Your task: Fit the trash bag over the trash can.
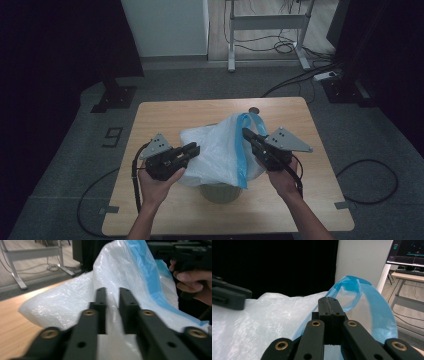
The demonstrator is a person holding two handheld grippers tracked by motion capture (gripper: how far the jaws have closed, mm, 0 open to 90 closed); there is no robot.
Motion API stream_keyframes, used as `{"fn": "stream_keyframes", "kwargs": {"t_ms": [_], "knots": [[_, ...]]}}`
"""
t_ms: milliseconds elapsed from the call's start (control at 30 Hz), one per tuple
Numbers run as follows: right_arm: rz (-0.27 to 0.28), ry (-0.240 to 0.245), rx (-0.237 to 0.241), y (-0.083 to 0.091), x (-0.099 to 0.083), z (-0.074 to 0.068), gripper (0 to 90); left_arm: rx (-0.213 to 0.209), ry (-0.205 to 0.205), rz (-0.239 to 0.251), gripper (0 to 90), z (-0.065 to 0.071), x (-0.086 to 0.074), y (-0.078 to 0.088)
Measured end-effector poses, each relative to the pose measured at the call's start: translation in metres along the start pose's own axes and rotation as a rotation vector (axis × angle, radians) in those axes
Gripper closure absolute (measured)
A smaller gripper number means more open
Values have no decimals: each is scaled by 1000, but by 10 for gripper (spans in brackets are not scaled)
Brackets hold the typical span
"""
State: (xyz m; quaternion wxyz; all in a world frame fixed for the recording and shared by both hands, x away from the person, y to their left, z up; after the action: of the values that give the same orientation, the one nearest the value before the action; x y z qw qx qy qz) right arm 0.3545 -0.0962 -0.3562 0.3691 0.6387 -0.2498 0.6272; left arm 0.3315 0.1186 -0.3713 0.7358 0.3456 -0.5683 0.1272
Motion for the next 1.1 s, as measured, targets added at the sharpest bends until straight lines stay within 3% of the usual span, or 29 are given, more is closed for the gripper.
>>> {"fn": "stream_keyframes", "kwargs": {"t_ms": [67, 133, 333, 500, 767, 900, 1100], "knots": [[1, 1, 1, 1, -1, 0, 893, -1, 3, 23, 893, -1, 1, 1], [3, -2, 0, 2, -1, 0, 893, 18, 25, 95, 897, -5, 3, 4], [-2, -13, -3, 6, -7, 5, 893, 77, 64, 214, 900, -17, 3, 15], [-3, -5, 15, 8, -12, 2, 893, 99, 64, 241, 899, -20, 2, 19], [-18, -6, 24, 10, -18, 2, 893, 57, 94, 276, 899, -22, 4, 23], [-37, -21, 5, 9, -24, 8, 893, 57, 101, 295, 899, -24, 6, 28], [-44, -31, -22, 12, -27, 16, 893, 92, 118, 329, 899, -32, 6, 37]]}}
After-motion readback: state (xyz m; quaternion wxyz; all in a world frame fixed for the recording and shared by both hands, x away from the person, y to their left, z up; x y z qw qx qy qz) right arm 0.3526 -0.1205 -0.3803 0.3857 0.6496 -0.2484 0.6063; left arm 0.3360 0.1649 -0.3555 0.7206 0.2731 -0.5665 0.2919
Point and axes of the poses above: each handheld gripper's, and its own axes: y roughly backward along the jaws, x roughly out of its top, z roughly to its right, the point moved 7 cm from there along -y, roughly forward along the jaws, and after that the axes turned 2 degrees about -z, right-handed, at the moved point
